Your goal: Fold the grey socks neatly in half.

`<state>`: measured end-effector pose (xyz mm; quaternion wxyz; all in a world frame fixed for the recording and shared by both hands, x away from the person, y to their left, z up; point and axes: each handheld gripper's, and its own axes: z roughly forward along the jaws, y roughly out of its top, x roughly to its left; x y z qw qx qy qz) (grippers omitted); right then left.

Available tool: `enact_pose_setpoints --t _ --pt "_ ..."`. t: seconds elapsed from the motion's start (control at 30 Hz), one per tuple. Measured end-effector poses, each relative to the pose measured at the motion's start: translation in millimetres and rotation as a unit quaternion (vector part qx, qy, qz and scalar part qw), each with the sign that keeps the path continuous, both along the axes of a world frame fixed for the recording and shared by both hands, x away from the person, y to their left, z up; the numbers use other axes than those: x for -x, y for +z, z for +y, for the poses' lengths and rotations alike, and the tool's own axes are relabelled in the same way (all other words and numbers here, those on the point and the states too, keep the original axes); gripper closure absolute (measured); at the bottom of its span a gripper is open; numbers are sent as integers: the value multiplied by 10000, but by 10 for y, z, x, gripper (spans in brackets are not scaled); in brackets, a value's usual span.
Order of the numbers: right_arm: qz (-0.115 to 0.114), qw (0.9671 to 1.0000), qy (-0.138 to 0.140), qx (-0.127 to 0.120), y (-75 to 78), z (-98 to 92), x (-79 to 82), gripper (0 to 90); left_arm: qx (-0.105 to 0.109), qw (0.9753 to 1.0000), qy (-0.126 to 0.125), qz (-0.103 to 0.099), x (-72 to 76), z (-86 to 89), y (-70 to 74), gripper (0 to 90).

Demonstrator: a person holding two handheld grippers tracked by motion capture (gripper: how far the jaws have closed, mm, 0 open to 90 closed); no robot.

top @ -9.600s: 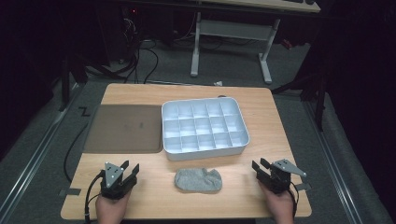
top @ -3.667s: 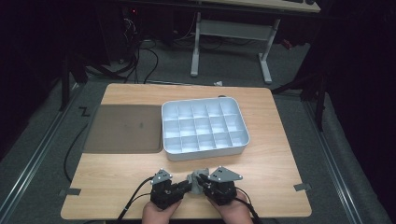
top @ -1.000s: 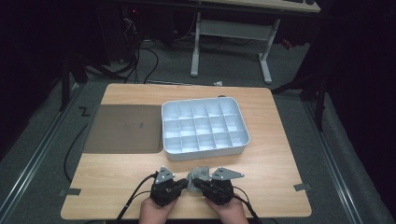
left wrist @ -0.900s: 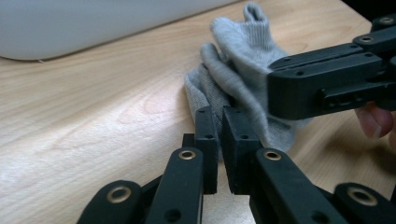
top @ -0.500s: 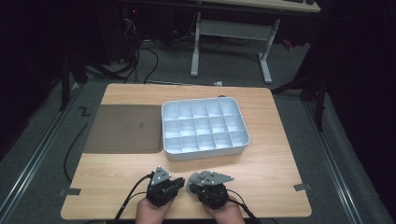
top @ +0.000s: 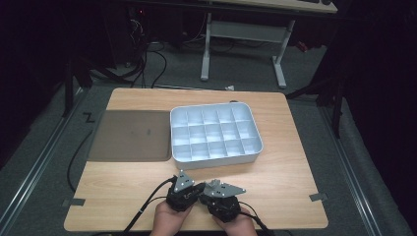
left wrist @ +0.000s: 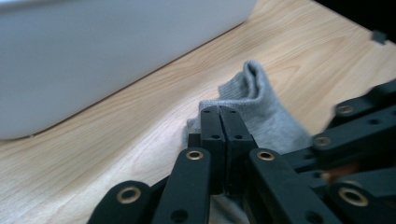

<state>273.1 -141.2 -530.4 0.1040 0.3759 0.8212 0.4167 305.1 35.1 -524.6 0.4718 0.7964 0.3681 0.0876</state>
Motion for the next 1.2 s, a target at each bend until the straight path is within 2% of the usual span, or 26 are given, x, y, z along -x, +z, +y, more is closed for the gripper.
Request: enact_pose_setpoints --t 0.2,0.3,0.33,0.37,0.47,0.57,0.67,0.77,0.9,1.03,1.07,1.2 --pt "-10 10000 11 -17 3 -5 4 840 -84 10000 45 22 -15 -11 -27 899" --pt "-48 9998 36 -195 85 -63 25 807 -137 9999 54 13 -16 -12 -42 885" --pt "-236 9990 -81 -360 196 -159 50 801 -127 9999 74 21 -18 0 -62 876" --pt "-236 9990 -81 -360 196 -159 50 801 -127 9999 74 21 -18 0 -62 873" --pt "-513 9965 -445 -495 340 -356 37 796 -101 9999 38 -4 -3 29 -79 869" --pt "-512 9943 -729 -587 372 -492 -4 791 -76 10000 19 -36 11 45 -85 860" --pt "-427 9947 -698 -629 342 -473 -6 780 -83 9999 -6 -65 17 40 -85 852" --pt "-421 9962 -567 -506 306 -373 8 766 -83 9999 -22 -63 17 42 -84 851" --pt "-406 9975 -569 -92 197 -282 -5 729 -72 9999 -51 -87 26 38 -83 846" --pt "-441 9957 -710 401 127 -254 5 693 -87 9999 -64 -110 32 34 -83 845" --pt "-351 9955 -702 534 82 -254 10 686 -96 9999 -71 -113 34 35 -82 845" --pt "-269 9957 -710 528 23 -273 7 686 -93 9998 -88 -168 48 32 -78 842"
